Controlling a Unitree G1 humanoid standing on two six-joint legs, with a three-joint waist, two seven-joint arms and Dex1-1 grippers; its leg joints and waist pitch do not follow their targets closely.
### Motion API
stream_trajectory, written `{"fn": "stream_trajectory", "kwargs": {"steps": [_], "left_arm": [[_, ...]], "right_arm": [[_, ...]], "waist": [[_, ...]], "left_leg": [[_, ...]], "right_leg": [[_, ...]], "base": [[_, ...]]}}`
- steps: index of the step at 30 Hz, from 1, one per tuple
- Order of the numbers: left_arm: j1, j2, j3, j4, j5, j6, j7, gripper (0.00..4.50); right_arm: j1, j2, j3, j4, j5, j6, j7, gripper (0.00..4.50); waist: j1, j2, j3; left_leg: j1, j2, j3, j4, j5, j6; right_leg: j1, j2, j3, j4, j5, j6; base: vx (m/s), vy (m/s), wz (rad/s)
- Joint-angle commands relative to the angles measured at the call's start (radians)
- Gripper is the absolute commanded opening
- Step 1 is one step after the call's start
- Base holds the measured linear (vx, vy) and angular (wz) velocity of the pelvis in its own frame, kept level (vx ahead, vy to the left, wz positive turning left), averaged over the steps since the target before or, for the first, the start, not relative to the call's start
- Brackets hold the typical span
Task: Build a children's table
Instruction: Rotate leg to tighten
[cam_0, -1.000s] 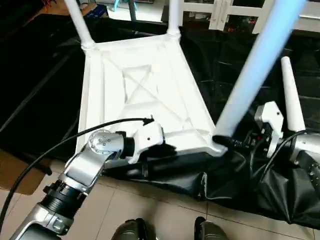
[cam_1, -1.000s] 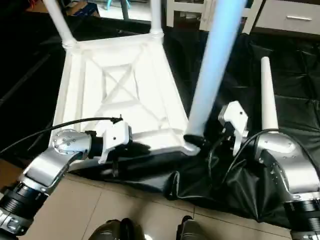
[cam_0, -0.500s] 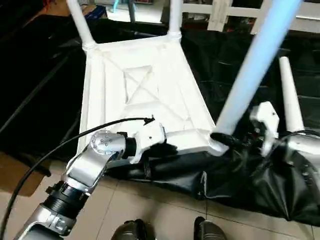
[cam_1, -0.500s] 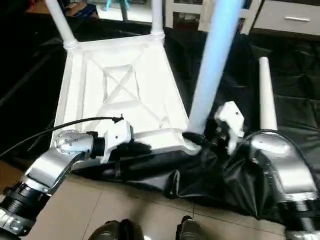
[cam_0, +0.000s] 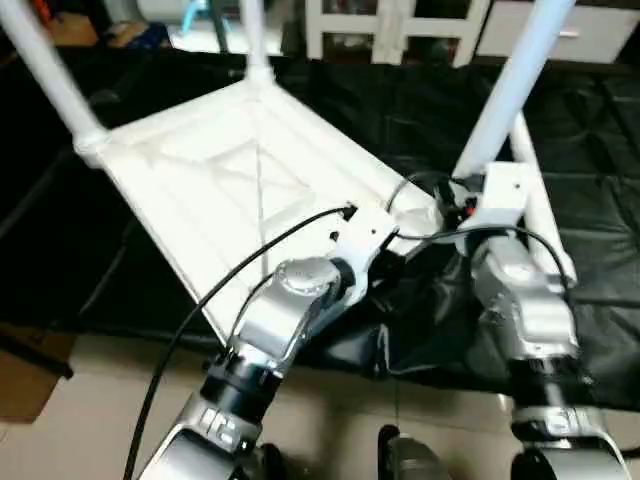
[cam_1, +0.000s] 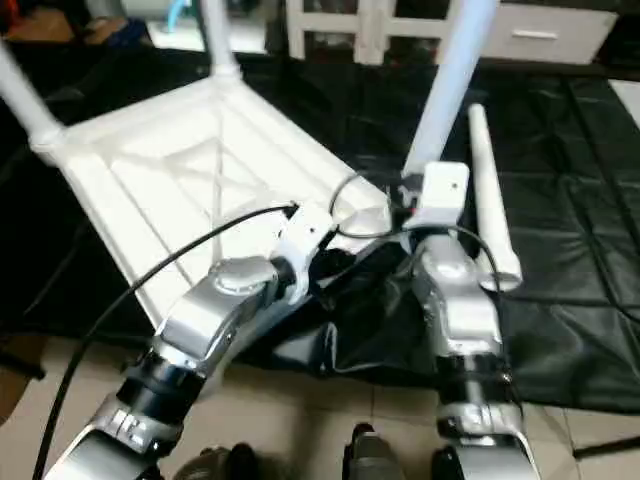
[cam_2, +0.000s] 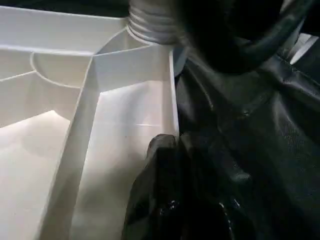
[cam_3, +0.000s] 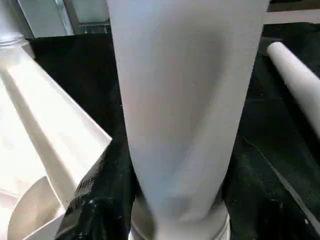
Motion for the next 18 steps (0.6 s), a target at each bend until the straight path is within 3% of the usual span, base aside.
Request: {"fn": "stream_trajectory", "kwargs": {"steps": [1, 5, 6, 7, 12, 13, 17, 18], "left_arm": [[-0.028, -0.009, -0.034, -0.045, -0.022, -0.050, -0.054, 0.00], [-0.008, 0.085, -0.044, -0.050, 0.004, -0.102, -0.110, 0.00], [0.006, 0.128, -0.053, -0.052, 0.015, -0.136, -0.142, 0.00], [0.013, 0.147, -0.059, -0.053, 0.020, -0.153, -0.157, 0.00], [0.065, 0.290, -0.070, -0.067, 0.018, -0.293, -0.289, 0.00], [0.077, 0.316, -0.073, -0.072, 0.009, -0.328, -0.321, 0.00], [0.128, 0.405, -0.049, -0.104, -0.019, -0.326, -0.389, 0.00], [0.145, 0.433, -0.038, -0.112, -0.026, -0.336, -0.410, 0.00]], "right_arm": [[0.019, 0.011, 0.017, 0.072, -0.002, 0.043, 0.017, 1.97], [0.030, -0.065, 0.092, -0.033, 0.026, -0.003, 0.272, 1.97], [0.049, -0.117, 0.119, -0.084, 0.037, -0.014, 0.366, 2.66], [0.058, -0.139, 0.127, -0.106, 0.045, -0.015, 0.402, 2.65], [0.135, -0.285, 0.127, -0.260, 0.166, 0.017, 0.676, 3.07], [0.150, -0.304, 0.124, -0.281, 0.184, 0.022, 0.718, 3.10], [0.209, -0.366, 0.117, -0.318, 0.225, 0.027, 0.835, 3.52], [0.225, -0.379, 0.116, -0.316, 0.231, 0.022, 0.862, 3.59]], "waist": [[0.000, -0.013, -0.071], [0.003, -0.014, -0.072], [0.009, -0.013, -0.073], [0.013, -0.014, -0.075], [0.033, -0.008, -0.079], [0.036, -0.008, -0.079], [0.045, -0.005, -0.087], [0.045, -0.003, -0.089]], "left_leg": [[0.022, 0.030, -0.033, -0.094, -0.432, 0.023], [0.022, 0.032, -0.031, -0.093, -0.418, 0.044], [0.026, 0.036, -0.026, -0.092, -0.392, 0.057], [0.026, 0.038, -0.024, -0.090, -0.355, 0.071], [0.036, 0.045, -0.015, -0.083, -0.270, 0.114], [0.032, 0.046, -0.015, -0.082, -0.247, 0.125], [0.033, 0.048, -0.014, -0.075, -0.171, 0.147], [0.030, 0.047, -0.013, -0.072, -0.122, 0.168]], "right_leg": [[0.040, -0.015, 0.005, -0.069, -0.464, -0.084], [0.045, -0.016, 0.008, -0.065, -0.427, -0.110], [0.043, -0.018, 0.014, -0.061, -0.382, -0.136], [0.048, -0.018, 0.019, -0.055, -0.337, -0.156], [0.045, -0.016, 0.031, -0.042, -0.248, -0.212], [0.049, -0.017, 0.031, -0.038, -0.228, -0.220], [0.052, -0.019, 0.032, -0.021, -0.146, -0.249], [0.054, -0.018, 0.032, -0.013, -0.089, -0.269]], "base": [[0.000, 0.000, 0.00], [0.000, 0.000, 0.00], [0.000, 0.000, 0.00], [0.000, 0.000, 0.00], [0.011, -0.003, 0.02], [0.054, -0.017, 0.09], [0.062, -0.013, 0.04], [0.051, -0.016, 0.01]]}}
